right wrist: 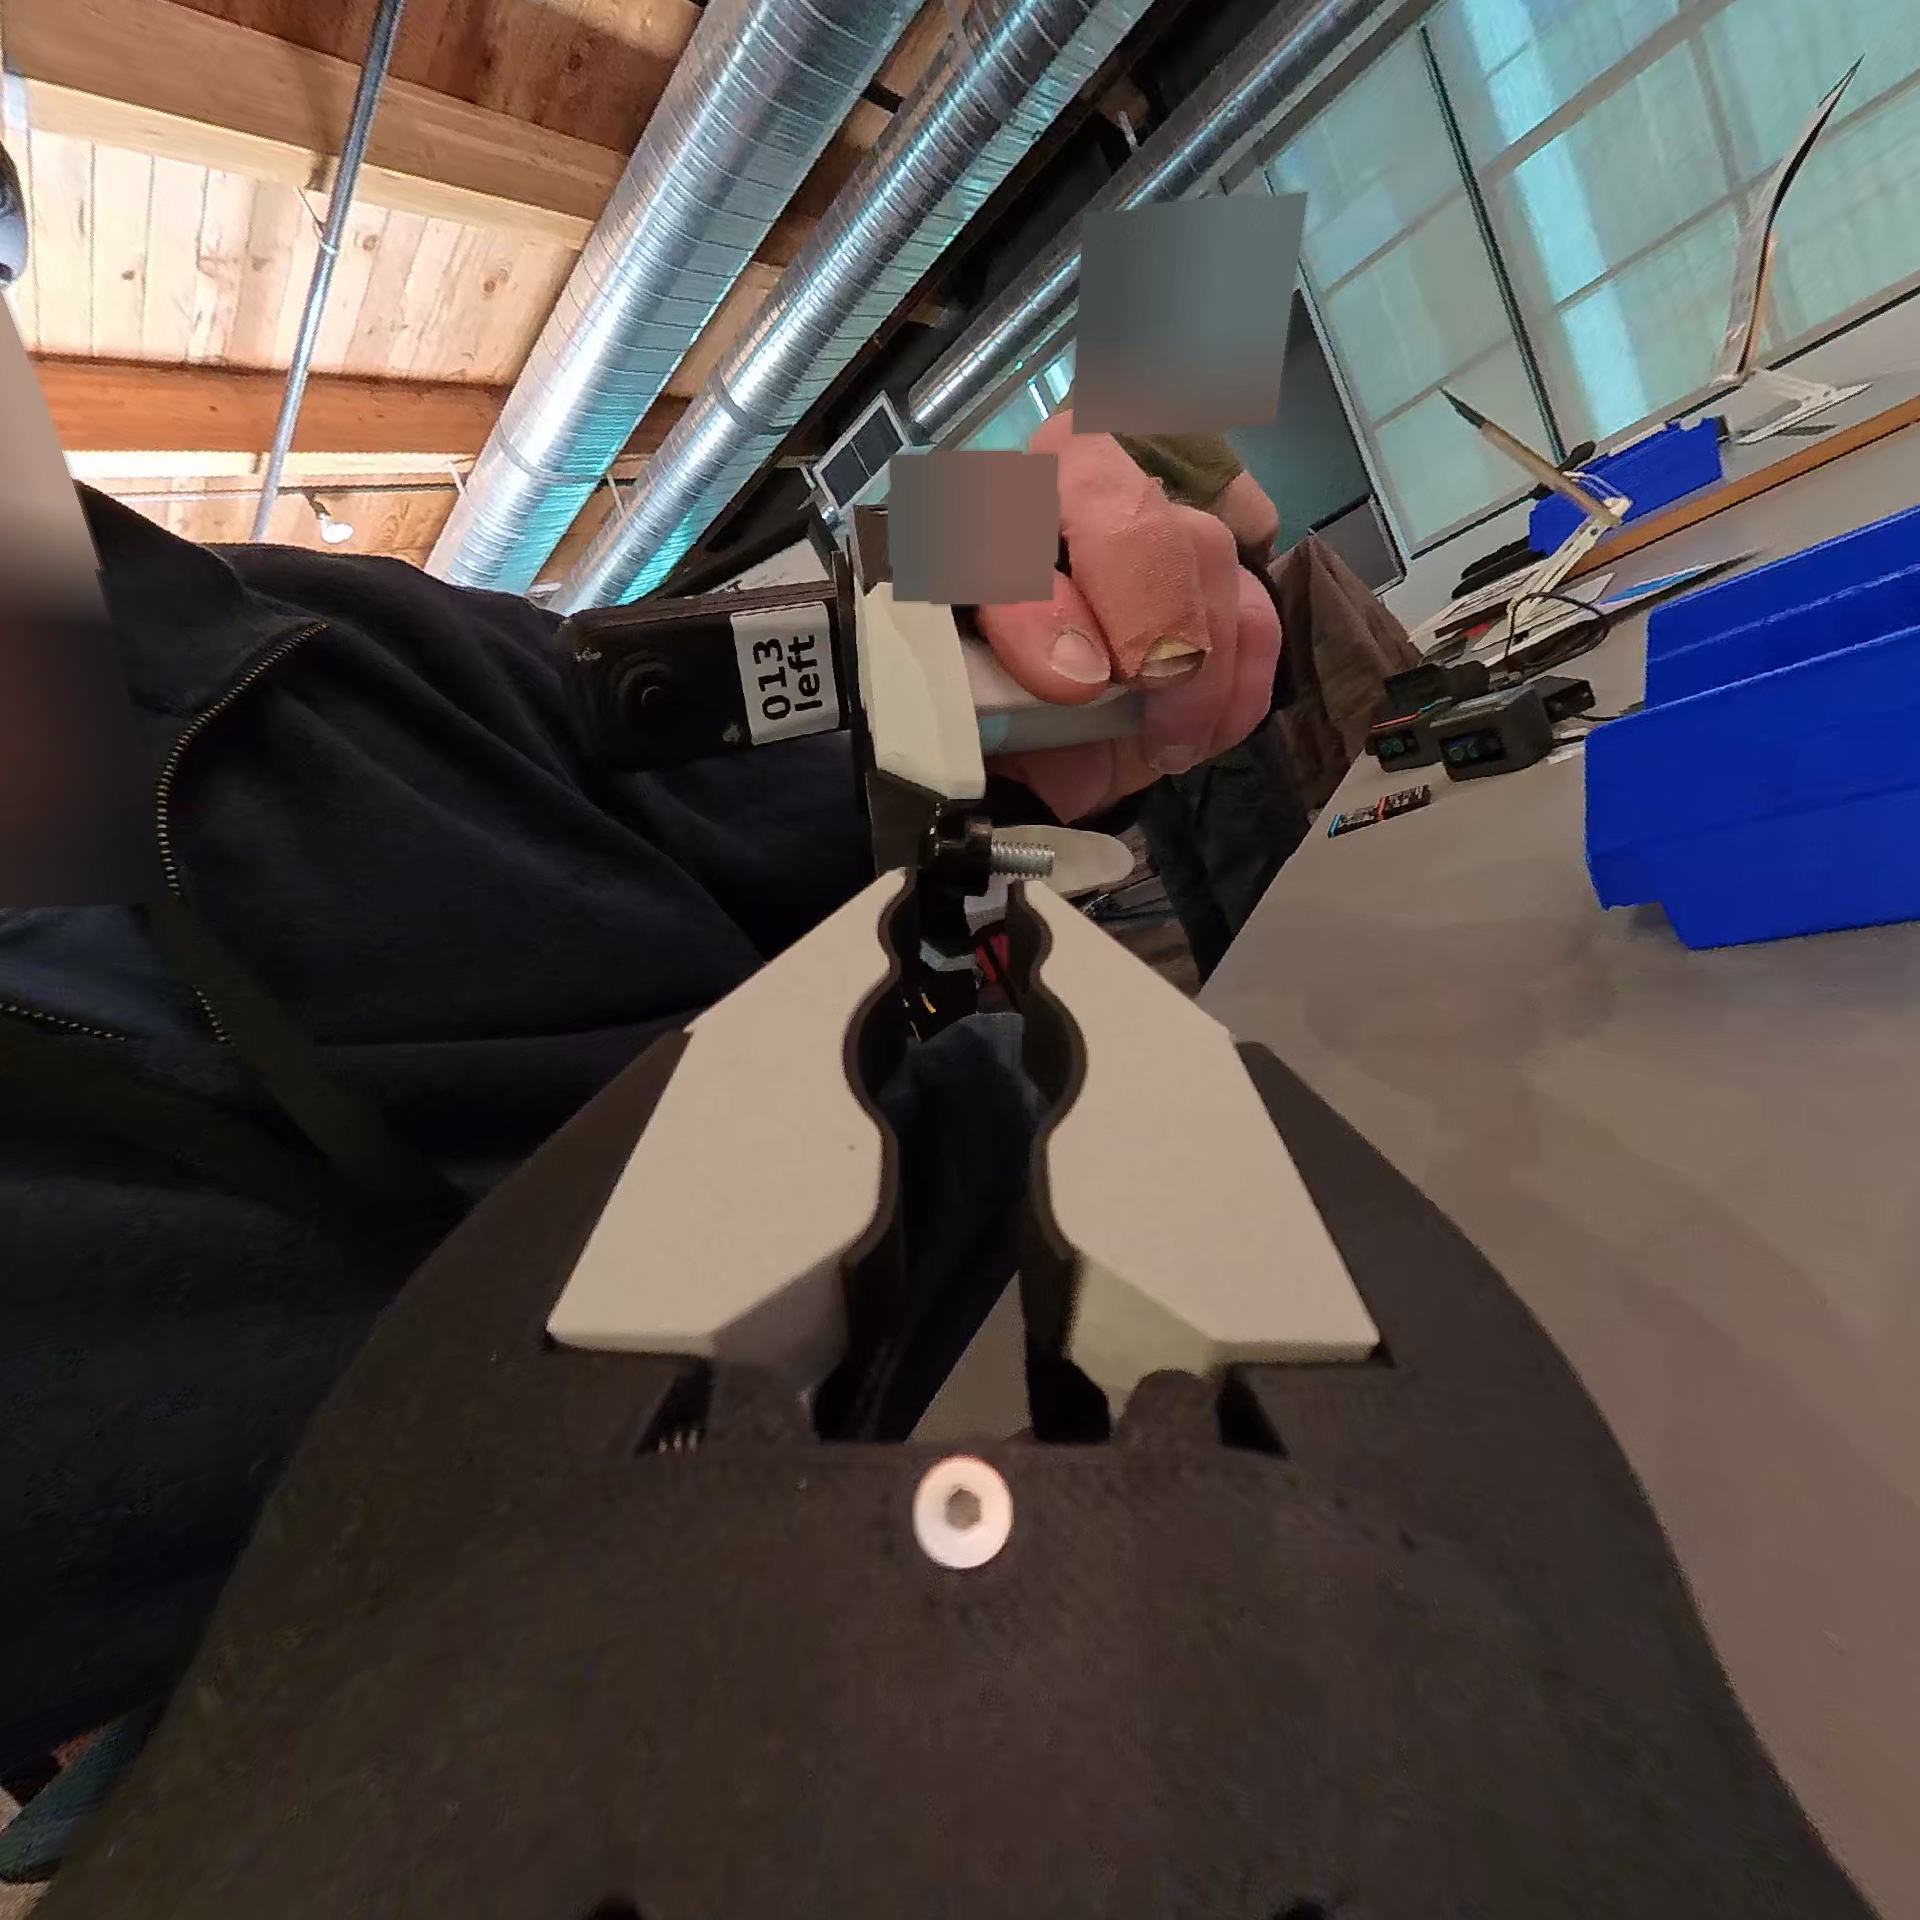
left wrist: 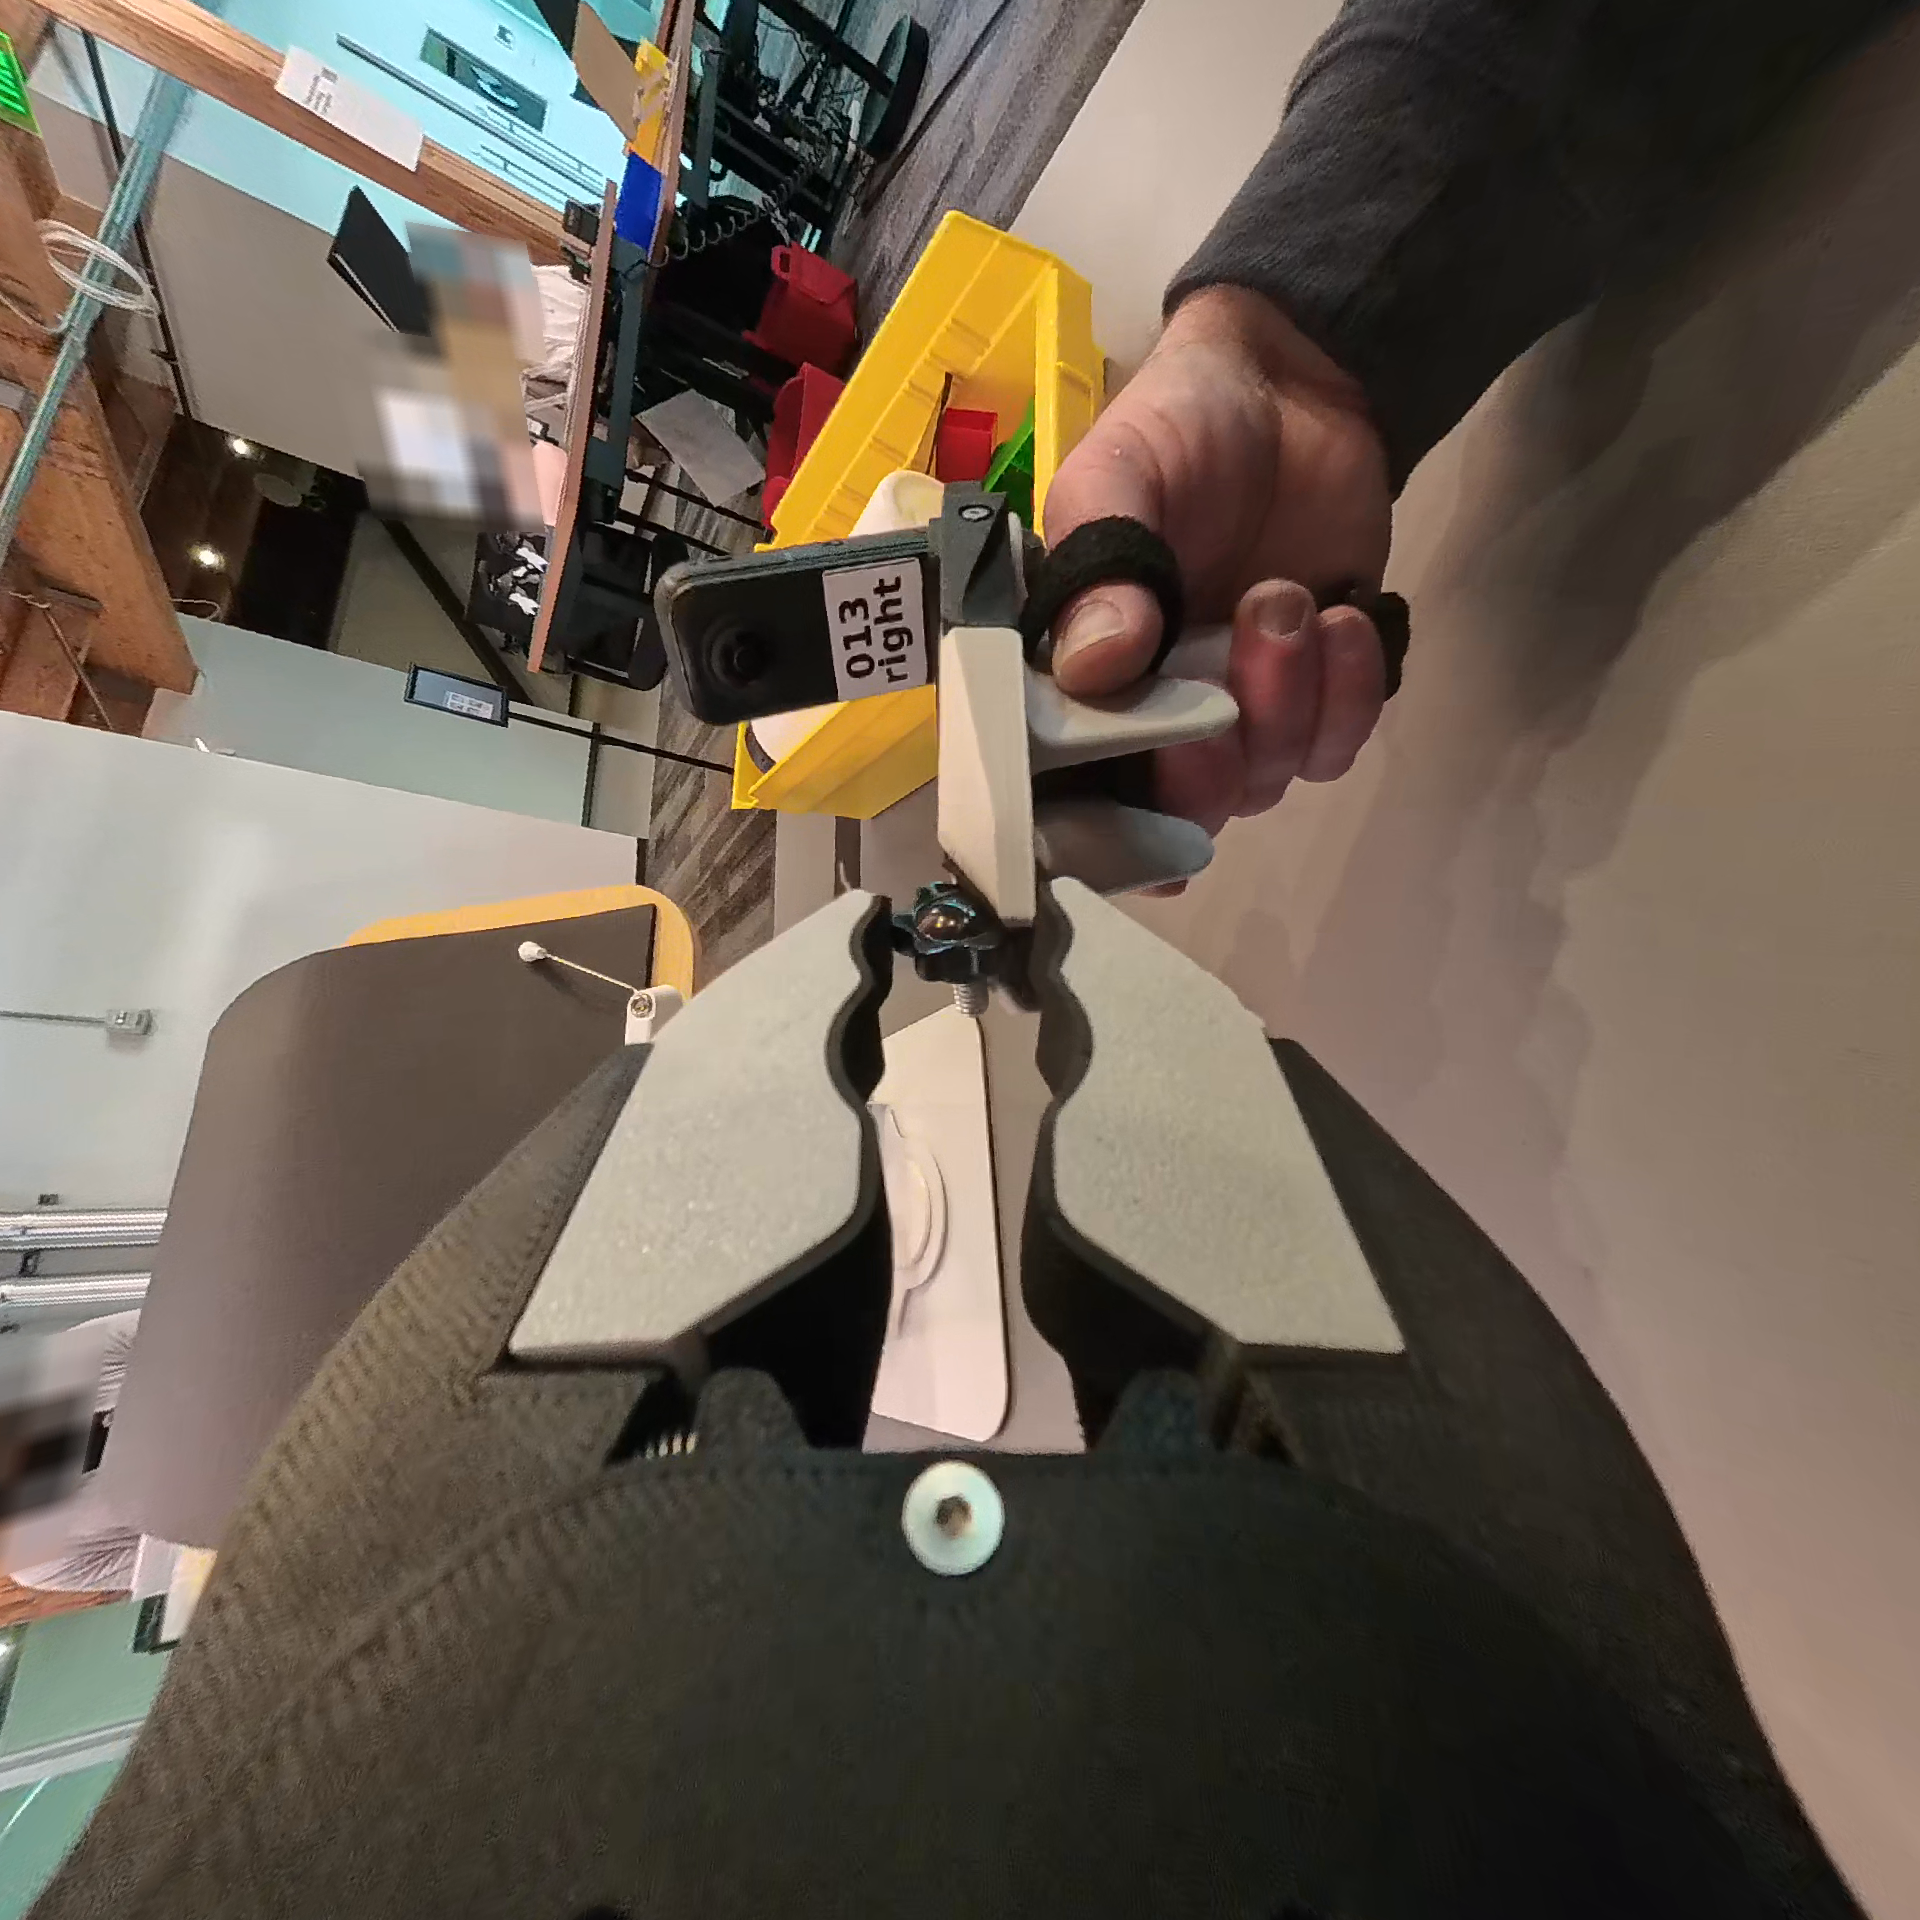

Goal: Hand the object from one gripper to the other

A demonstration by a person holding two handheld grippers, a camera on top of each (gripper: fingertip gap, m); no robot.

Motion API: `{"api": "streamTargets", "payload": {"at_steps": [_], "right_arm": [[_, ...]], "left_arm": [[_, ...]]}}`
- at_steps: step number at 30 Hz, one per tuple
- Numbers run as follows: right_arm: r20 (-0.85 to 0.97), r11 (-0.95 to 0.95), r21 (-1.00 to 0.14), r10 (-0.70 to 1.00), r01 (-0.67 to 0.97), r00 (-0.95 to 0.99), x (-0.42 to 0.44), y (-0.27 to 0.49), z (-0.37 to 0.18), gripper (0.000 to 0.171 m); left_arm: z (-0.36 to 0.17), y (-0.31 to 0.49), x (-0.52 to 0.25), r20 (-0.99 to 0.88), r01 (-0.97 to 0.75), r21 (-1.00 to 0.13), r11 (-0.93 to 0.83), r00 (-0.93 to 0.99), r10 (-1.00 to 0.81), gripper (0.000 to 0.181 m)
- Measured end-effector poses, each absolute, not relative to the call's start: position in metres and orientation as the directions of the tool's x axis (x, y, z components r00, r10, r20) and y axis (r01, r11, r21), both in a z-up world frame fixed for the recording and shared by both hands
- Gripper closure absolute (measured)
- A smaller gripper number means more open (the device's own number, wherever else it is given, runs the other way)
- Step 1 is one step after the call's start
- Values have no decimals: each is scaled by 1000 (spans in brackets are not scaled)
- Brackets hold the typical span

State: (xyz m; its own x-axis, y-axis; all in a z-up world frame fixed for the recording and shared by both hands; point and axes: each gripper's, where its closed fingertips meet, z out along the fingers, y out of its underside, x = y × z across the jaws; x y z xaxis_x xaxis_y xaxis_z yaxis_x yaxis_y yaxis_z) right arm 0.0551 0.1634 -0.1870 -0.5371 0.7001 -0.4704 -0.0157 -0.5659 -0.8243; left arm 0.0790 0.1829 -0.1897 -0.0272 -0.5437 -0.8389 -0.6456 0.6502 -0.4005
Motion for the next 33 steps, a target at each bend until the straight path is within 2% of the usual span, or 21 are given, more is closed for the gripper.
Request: {"api": "streamTargets", "payload": {"at_steps": [3,6,9,11,12,14,17,19,23,27,33], "right_arm": [[-473,-561,-827,727,-34,-498,54,171,-189,146],[-406,-470,-880,814,-60,-416,56,179,-190,141],[-171,-190,-980,951,-52,-256,57,184,-194,143],[53,51,-999,985,-14,-163,58,183,-195,143],[195,198,-980,973,10,-124,59,180,-195,143],[474,478,-875,878,78,-65,61,173,-196,145],[669,674,-727,738,130,-82,61,161,-191,140],[733,745,-645,666,171,-134,57,155,-195,136],[809,834,-491,544,251,-224,56,155,-204,139],[827,864,-447,498,233,-262,52,149,-199,133],[821,896,-340,431,287,-375,43,153,-218,141]], "left_arm": [[-189,185,77,-824,-655,-414,632,-25,-566,156],[-188,190,74,-762,-665,-489,564,11,-648,156],[-190,191,68,-625,-664,-598,448,37,-780,156],[-190,189,65,-514,-660,-654,370,30,-857,156],[-190,186,63,-455,-659,-674,335,13,-890,156],[-191,179,61,-349,-666,-691,280,-32,-937,156],[-195,169,59,-195,-700,-681,216,-110,-975,156],[-196,160,60,-101,-717,-673,184,-157,-982,156],[-206,157,57,-17,-776,-606,172,-203,-979,156],[-214,157,55,8,-820,-543,182,-222,-975,156],[-225,151,58,51,-859,-471,203,-256,-965,156]]}}
